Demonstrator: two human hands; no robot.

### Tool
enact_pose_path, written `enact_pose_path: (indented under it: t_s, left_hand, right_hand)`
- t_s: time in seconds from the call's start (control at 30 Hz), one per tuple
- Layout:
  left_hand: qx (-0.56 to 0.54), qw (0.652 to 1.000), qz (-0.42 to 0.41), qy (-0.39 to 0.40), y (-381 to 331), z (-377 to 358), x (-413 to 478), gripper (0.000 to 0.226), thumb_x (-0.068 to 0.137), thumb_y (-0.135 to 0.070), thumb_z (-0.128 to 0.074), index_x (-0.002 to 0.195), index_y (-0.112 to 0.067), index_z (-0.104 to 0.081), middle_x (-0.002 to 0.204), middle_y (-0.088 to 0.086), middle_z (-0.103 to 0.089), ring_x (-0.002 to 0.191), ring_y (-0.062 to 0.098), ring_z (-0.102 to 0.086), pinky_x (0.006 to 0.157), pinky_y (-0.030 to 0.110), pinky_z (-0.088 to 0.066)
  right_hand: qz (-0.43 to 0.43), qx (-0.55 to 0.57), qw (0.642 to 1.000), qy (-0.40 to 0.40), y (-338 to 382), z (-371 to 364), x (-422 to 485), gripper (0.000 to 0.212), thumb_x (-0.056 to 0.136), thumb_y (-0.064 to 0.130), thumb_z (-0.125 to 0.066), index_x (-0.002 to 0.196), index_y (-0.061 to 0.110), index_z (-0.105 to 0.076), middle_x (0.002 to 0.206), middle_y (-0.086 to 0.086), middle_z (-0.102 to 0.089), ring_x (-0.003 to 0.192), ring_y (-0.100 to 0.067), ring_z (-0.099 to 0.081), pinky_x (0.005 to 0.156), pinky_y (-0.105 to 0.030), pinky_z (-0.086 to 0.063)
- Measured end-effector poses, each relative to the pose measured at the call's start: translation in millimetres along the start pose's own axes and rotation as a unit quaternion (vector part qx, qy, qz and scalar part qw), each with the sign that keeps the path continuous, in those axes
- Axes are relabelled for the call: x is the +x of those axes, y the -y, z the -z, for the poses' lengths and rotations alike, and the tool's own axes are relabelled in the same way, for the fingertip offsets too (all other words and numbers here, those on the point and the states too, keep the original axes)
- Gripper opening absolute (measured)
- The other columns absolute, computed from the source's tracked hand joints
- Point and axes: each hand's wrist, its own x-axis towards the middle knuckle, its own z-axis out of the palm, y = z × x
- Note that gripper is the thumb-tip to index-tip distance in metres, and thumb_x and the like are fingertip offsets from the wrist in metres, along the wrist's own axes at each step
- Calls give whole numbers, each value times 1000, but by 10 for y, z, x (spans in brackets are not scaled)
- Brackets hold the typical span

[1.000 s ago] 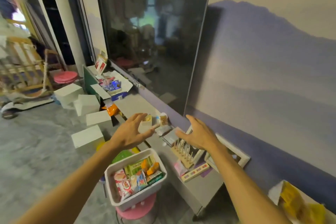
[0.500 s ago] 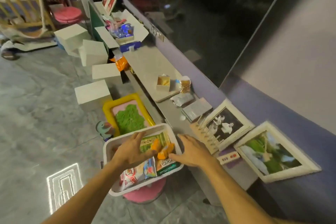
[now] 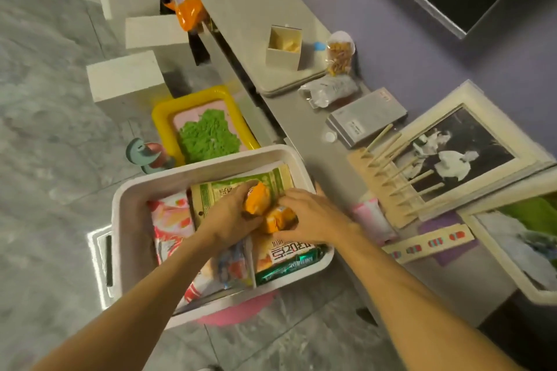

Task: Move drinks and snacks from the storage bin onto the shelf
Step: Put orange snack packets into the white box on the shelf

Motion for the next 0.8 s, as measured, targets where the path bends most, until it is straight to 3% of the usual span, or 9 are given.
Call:
enact_pose_path:
  t_s: [0.07,0.2,0.3,0.37,0.47,0.6,0.7,0.8]
  left_hand:
    - [-22,1000,-2,-19,-3,2,13,81,78,-44,-81,151,-27,-47,137,5,-68,119,29,-65,96,36,-50]
    - [-58,996,-15,-60,-158,195,-74,71,81,-36,-86,143,-29,-52,118,-7,-71,104,19,-68,83,30,-48]
    - [-61,994,-25,-83,-390,531,-240,69,80,-39,-87,140,-32,-53,112,-12,-71,96,16,-69,76,29,-48]
    - [-51,994,-41,-93,-640,836,-401,69,79,-51,-84,138,-37,-52,112,-11,-74,94,15,-71,77,35,-54]
    - [-54,989,-77,-116,-1178,1414,-668,65,81,-53,-84,135,-34,-55,116,-8,-75,101,15,-71,85,42,-60]
    - [-22,979,-135,-152,-2029,2223,-1040,63,79,-62,-82,131,-35,-58,112,-11,-74,97,10,-70,80,39,-60]
    - [-15,975,-149,-164,-2642,2767,-1377,53,80,-56,-84,123,-42,-58,102,-20,-71,88,0,-65,74,31,-52]
    - [6,969,-181,-167,-3190,3197,-1738,57,79,-57,-84,126,-42,-57,101,-21,-70,85,-1,-66,71,27,-50]
  right_hand:
    - [11,16,1000,-22,25,-9,-14,57,82,77,-68,121,35,-64,129,12,-61,116,-13,-58,101,-45,-50]
    - [-6,56,997,-55,148,102,-154,44,82,70,-68,111,37,-68,115,16,-65,106,-9,-61,102,-47,-48]
    - [-23,116,987,-113,298,430,-405,56,82,56,-77,131,30,-70,130,10,-67,118,-14,-62,110,-41,-45]
    - [-35,145,978,-142,427,783,-651,69,83,48,-84,145,26,-64,146,7,-61,129,-16,-58,109,-33,-46]
    - [-41,159,966,-199,649,1437,-1053,73,81,52,-83,148,28,-62,149,7,-61,128,-15,-61,107,-41,-54]
    - [-47,168,943,-283,949,2435,-1706,74,82,58,-82,145,26,-64,145,7,-64,126,-12,-63,105,-34,-55]
    - [-40,169,922,-347,1204,3146,-2235,74,80,64,-77,143,27,-65,141,7,-67,122,-11,-65,101,-32,-56]
    - [-44,179,897,-401,1465,3698,-2765,67,81,60,-80,138,29,-68,134,8,-71,114,-11,-67,96,-31,-59]
